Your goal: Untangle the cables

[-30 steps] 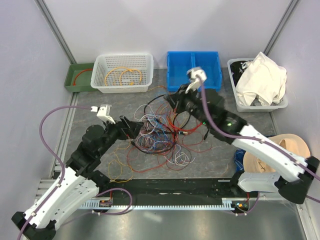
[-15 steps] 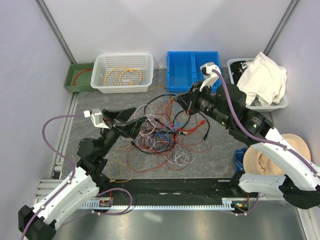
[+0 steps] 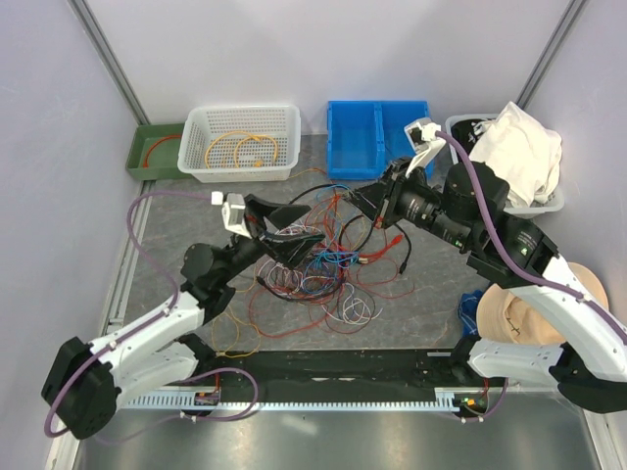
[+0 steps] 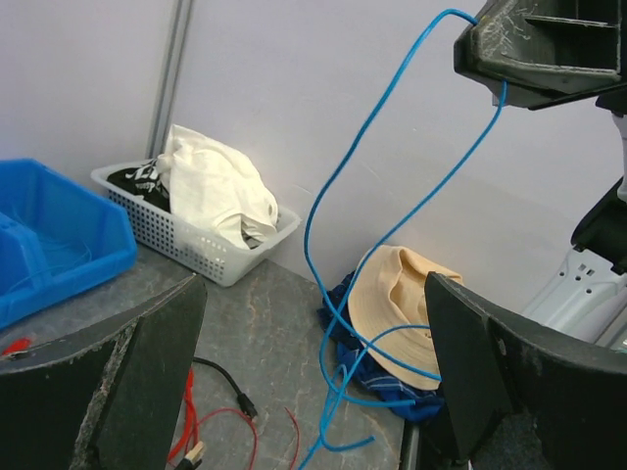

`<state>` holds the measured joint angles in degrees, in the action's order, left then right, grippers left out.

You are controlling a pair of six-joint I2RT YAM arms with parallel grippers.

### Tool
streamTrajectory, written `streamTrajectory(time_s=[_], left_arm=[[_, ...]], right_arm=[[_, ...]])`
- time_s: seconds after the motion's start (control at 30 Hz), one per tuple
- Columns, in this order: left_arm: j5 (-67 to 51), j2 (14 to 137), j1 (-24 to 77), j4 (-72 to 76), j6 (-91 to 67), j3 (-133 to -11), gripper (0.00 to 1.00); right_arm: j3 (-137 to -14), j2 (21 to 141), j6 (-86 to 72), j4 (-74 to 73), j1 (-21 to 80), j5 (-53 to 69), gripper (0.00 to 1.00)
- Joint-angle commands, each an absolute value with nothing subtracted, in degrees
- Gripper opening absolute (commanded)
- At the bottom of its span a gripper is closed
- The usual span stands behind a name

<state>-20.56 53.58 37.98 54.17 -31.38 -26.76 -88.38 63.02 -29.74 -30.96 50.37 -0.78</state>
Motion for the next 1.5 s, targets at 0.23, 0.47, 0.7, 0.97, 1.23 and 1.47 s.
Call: streamTrajectory(time_s=[0.23,0.47,0.7,0.97,1.23,1.47], left_arm=[[-26.37,67.76,45.08,58.71,-25.49,-38.67,1.00],[-26.02,69.61,46.58,51.87,-23.03,-43.67,0.22],[-9.52,63.54,46.49,11.17,-17.67,-63.16,0.02],[-5.19,69.78,46.41,-10.72,-18.27,-88.48,0.02],[-6.59,74.88,46.41,-16.25,-25.49,-98.78,0.02],[-7.03,76.29,46.41,-17.40,-25.75,-100.81,0.02]], right_arm=[[-90.62,61.61,-31.20,-31.46,50.19,2.20,0.00],[-88.96,59.43,-29.19,-32.17,50.27,-1.47,0.12],[-79.56,49.50,-24.44,-30.25,50.27,-17.54,0.73],[-54.18,36.66,-23.20,-15.13,50.27,-14.52,0.75],[-40.79,38.93,-24.79,3.06,50.27,-4.06,0.77],[-41.57,45.26,-22.94,8.78,50.27,-1.15,0.77]])
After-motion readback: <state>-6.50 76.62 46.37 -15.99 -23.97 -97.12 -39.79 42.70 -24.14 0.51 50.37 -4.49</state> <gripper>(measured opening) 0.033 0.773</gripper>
